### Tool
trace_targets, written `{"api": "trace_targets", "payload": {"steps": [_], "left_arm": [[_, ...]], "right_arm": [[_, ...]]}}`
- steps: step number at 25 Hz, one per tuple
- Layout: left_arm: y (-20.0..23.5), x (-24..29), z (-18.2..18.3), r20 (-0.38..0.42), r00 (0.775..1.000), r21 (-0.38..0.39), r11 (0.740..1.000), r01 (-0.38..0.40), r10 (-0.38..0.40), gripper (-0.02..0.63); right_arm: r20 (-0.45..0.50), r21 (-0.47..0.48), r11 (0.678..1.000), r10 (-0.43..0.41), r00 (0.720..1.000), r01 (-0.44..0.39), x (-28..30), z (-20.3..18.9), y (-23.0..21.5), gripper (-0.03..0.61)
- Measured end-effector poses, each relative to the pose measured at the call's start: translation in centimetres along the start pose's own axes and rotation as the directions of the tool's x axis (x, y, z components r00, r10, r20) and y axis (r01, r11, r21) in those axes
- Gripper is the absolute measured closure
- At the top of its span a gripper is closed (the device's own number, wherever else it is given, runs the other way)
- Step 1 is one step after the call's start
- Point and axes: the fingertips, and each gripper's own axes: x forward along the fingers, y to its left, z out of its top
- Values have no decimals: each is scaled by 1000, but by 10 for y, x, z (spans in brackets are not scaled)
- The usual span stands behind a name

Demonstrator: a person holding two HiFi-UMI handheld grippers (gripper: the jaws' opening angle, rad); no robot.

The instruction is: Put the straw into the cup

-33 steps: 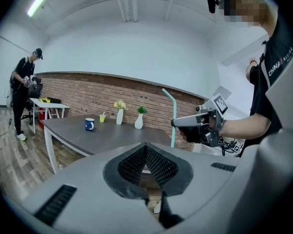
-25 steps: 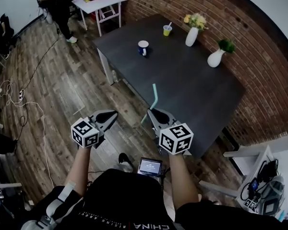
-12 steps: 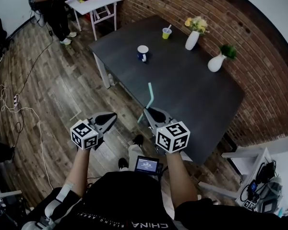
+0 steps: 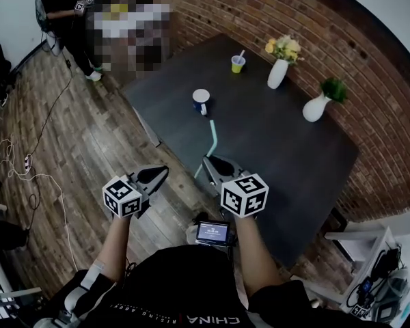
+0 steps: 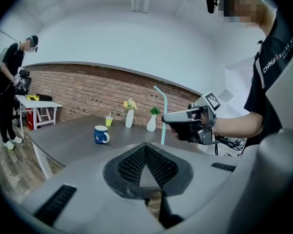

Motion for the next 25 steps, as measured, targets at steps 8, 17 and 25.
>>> {"api": "trace_targets", "payload": {"steps": [8, 17, 25], "left_arm": [[54, 59, 35, -8, 1000, 3, 1000, -2, 2, 611], [103, 102, 41, -39, 998, -20, 999, 48, -48, 611], [172, 140, 65, -57, 986, 3, 987, 159, -158, 611]], "right_arm": [[-20, -4, 1000, 14, 1000, -14, 45, 39, -66, 566], [-4, 21, 998, -50, 999, 50, 81, 61, -120, 566], [19, 49, 989, -144, 989, 143, 133, 86, -153, 566]]}}
